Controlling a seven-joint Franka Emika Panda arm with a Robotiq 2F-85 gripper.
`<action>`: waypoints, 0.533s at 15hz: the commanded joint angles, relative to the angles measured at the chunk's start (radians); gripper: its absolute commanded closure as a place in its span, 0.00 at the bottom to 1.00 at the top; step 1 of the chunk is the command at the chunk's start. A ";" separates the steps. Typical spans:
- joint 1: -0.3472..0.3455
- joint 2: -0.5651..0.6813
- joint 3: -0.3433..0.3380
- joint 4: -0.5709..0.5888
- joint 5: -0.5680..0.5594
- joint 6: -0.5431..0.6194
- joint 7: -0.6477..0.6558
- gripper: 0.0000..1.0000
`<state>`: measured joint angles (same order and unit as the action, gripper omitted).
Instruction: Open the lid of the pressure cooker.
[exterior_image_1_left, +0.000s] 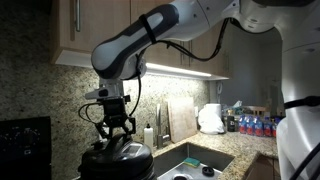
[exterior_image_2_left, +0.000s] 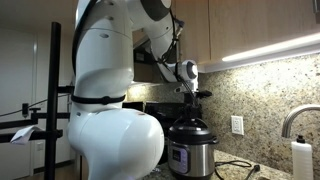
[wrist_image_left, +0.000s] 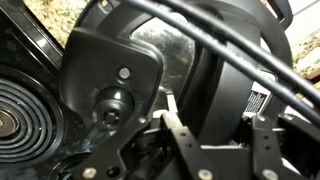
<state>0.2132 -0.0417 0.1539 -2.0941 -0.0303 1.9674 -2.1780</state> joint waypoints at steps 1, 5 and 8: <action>-0.020 0.003 -0.005 -0.002 -0.064 0.040 -0.172 0.86; -0.024 0.002 -0.010 0.000 -0.057 0.047 -0.333 0.86; -0.025 -0.004 -0.013 0.001 -0.053 0.055 -0.428 0.86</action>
<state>0.2122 -0.0487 0.1524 -2.0924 -0.0344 1.9792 -2.4543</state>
